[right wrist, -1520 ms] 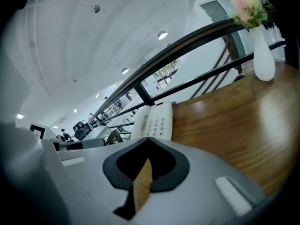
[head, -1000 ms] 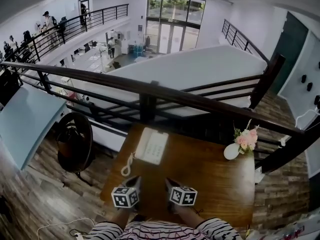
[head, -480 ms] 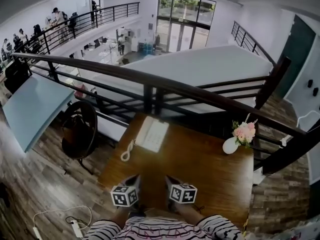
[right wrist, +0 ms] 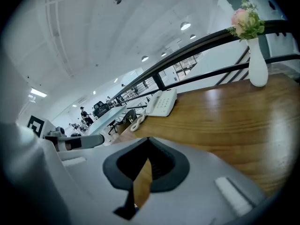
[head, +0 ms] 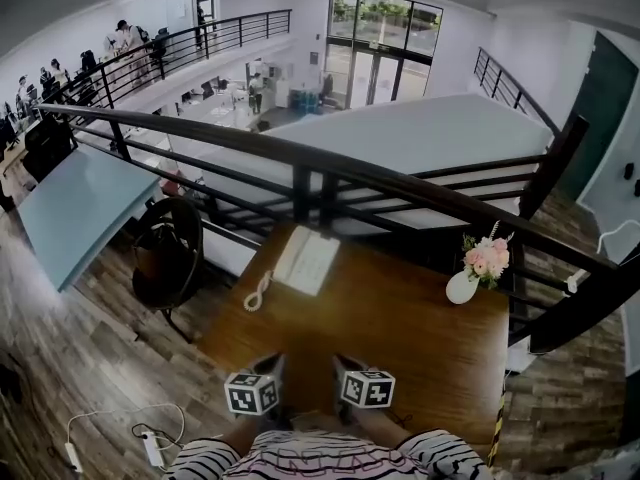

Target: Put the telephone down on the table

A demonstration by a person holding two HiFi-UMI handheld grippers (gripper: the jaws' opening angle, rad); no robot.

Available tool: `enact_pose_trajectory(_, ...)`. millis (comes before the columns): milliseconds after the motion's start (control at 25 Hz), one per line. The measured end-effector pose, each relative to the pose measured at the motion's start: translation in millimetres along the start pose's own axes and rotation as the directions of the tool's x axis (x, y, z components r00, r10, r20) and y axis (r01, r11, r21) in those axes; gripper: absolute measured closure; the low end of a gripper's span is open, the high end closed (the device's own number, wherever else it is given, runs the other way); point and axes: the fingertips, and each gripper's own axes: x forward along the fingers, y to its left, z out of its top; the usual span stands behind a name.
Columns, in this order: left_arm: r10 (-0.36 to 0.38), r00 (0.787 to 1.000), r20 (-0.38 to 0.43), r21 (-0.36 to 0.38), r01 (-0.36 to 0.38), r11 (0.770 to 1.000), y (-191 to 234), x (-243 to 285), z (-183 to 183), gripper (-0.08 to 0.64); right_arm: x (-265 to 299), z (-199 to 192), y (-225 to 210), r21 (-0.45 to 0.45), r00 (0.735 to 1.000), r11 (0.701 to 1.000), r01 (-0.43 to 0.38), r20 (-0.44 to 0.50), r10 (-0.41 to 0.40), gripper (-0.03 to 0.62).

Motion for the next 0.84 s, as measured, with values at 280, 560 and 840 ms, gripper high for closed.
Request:
enact_pose_trajectory(280, 0.012, 1.000, 0.007, -0.001, -0.012, 1.000, -3, -7, -7, 0.558, -4, -6, 3, 0.013, 1.000, 1.000, -0.022, 0.005, 0.022, 0.594)
enact_pose_trajectory(560, 0.002, 1.000, 0.009, -0.004, -0.002, 1.000, -13, -10, -11, 0.558, -10, -9, 8, 0.014, 0.999, 0.999, -0.042, 0.011, 0.042, 0.594)
enact_pose_trajectory(840, 0.016, 1.000, 0.011, -0.007, -0.016, 1.000, -20, -5, -17, 0.558, -17, -8, -4, 0.011, 0.999, 0.999, -0.047, 0.012, 0.047, 0.594)
